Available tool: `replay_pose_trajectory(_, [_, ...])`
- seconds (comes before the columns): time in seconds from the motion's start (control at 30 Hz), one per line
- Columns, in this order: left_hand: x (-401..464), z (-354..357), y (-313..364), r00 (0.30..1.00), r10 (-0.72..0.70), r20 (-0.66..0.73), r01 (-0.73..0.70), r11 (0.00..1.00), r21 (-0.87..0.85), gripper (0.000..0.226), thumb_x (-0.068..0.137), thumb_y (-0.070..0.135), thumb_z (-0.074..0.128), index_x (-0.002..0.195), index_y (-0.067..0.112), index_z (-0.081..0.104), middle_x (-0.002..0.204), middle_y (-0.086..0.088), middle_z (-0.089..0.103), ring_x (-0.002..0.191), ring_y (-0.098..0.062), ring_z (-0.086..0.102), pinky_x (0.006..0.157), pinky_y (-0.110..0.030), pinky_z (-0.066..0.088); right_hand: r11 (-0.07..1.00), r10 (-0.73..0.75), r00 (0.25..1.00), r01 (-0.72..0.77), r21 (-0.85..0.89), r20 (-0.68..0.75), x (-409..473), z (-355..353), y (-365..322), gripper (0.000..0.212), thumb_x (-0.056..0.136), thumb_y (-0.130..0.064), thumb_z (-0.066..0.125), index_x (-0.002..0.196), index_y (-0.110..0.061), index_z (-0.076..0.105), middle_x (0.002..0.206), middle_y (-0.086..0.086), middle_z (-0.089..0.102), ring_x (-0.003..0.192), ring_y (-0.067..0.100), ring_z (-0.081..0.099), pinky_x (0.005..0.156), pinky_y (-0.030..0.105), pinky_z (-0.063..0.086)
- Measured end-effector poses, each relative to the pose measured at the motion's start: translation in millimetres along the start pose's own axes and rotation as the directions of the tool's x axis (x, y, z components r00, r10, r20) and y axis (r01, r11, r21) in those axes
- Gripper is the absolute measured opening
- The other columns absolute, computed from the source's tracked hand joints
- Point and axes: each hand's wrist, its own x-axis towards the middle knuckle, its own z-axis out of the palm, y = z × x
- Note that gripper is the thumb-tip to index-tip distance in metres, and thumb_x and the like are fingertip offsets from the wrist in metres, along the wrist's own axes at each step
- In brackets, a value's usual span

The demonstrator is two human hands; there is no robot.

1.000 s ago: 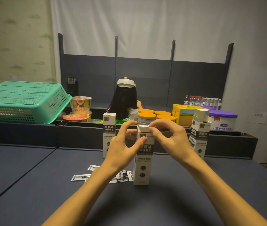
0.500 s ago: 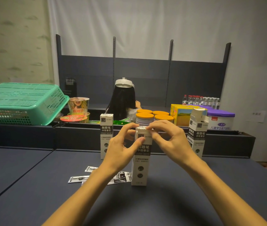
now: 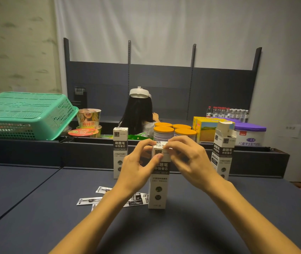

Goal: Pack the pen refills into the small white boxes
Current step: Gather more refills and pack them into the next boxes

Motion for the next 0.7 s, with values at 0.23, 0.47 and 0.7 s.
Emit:
replay_pose_trajectory(0.23, [-13.4,-1.8,-14.8,0.992,-0.109,0.065,0.104,0.992,0.072,0.063,0.081,0.036,0.073,0.133,0.037,0.039,0.103,0.017,0.066,0.092,-0.002,0.063,0.075,-0.019,0.054,0.998,0.050,0.997,-0.048,0.036,-0.062,-7.7,-2.6,-0.1,0.035,0.092,-0.014,0.061,0.127,-0.019,0.056,0.113,-0.001,0.058,0.091,0.005,0.061,0.067,0.010,0.051])
replay_pose_trajectory(0.47, [-33.5,-5.7,-46.1,0.896,-0.328,0.301,0.226,0.918,0.327,0.051,0.075,0.056,0.070,0.118,0.041,0.048,0.109,0.021,0.061,0.094,0.000,0.059,0.080,-0.023,0.054,0.945,0.177,0.984,-0.162,-0.286,0.029,-38.6,-11.7,25.1,0.034,0.090,-0.020,0.064,0.124,-0.019,0.059,0.112,-0.004,0.061,0.094,0.007,0.058,0.078,0.027,0.054])
replay_pose_trajectory(0.7, [-10.0,-3.2,-58.4,0.913,-0.319,0.255,0.244,0.927,0.285,0.046,0.074,0.050,0.074,0.110,0.029,0.057,0.107,0.012,0.066,0.093,-0.005,0.061,0.081,-0.031,0.055,0.788,0.390,0.888,-0.185,-0.588,0.244,-67.6,-15.0,35.9,0.038,0.097,-0.033,0.052,0.133,-0.021,0.053,0.127,-0.001,0.057,0.111,0.018,0.055,0.090,0.029,0.047])
